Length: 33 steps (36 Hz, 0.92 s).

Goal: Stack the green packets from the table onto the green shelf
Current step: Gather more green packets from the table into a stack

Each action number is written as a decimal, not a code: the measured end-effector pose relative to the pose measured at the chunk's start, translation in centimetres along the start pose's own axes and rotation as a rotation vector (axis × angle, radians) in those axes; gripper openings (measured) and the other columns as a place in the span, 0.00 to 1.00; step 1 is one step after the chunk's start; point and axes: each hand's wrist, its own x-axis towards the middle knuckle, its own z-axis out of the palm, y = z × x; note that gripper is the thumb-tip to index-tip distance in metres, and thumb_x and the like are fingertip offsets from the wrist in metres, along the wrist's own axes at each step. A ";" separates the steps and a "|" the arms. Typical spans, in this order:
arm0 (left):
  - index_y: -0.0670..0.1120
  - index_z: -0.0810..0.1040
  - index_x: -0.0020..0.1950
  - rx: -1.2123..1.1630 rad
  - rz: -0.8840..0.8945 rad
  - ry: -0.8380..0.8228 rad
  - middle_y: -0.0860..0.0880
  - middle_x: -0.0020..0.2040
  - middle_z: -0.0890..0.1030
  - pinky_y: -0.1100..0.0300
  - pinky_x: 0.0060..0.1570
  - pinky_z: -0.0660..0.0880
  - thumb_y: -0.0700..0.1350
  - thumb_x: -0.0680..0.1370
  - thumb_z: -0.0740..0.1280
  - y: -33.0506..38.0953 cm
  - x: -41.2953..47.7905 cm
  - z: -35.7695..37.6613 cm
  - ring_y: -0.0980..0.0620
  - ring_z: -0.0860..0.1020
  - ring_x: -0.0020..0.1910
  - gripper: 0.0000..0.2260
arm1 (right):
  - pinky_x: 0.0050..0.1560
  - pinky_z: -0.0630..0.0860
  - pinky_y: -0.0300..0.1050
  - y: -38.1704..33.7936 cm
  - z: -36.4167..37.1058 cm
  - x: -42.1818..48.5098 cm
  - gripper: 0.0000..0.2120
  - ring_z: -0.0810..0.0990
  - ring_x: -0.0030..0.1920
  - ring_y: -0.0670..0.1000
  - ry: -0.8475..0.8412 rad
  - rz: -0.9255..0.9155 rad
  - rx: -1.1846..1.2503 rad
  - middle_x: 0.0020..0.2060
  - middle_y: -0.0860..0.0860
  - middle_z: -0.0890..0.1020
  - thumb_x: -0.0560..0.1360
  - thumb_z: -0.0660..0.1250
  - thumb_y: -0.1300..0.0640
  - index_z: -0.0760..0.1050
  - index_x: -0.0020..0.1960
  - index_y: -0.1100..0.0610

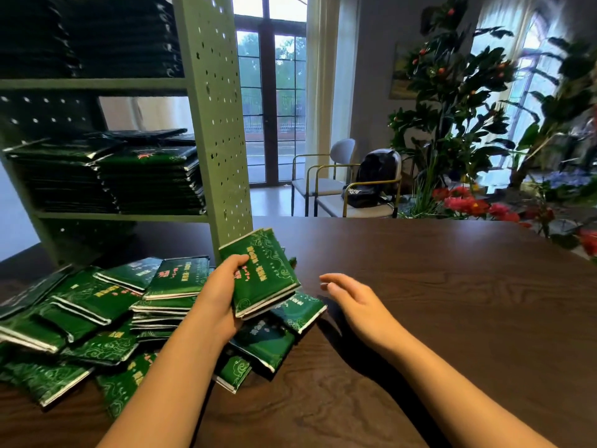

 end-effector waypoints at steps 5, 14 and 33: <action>0.43 0.77 0.45 -0.138 0.033 0.088 0.47 0.28 0.82 0.61 0.20 0.76 0.45 0.82 0.59 0.2 0.2 -0.1 0.49 0.81 0.26 0.11 | 0.74 0.49 0.46 -1.0 0.7 -0.5 0.34 0.53 0.75 0.43 -0.334 -0.223 -0.493 0.74 0.43 0.61 0.71 0.65 0.43 0.59 0.74 0.43; 0.44 0.77 0.45 -0.186 0.052 0.095 0.47 0.29 0.82 0.61 0.21 0.77 0.45 0.82 0.59 0.4 0.2 -0.2 0.50 0.81 0.26 0.11 | 0.59 0.71 0.49 -0.4 0.7 0.1 0.18 0.74 0.58 0.50 -0.152 -0.399 -0.605 0.58 0.45 0.80 0.75 0.63 0.48 0.76 0.63 0.47; 0.37 0.78 0.49 0.234 -0.048 -0.072 0.41 0.34 0.83 0.55 0.29 0.81 0.39 0.80 0.63 -2.1 1.2 0.9 0.47 0.82 0.28 0.07 | 0.44 0.77 0.48 -1.5 -1.1 -0.5 0.12 0.80 0.49 0.48 0.505 -0.440 0.003 0.46 0.40 0.81 0.75 0.62 0.49 0.80 0.54 0.50</action>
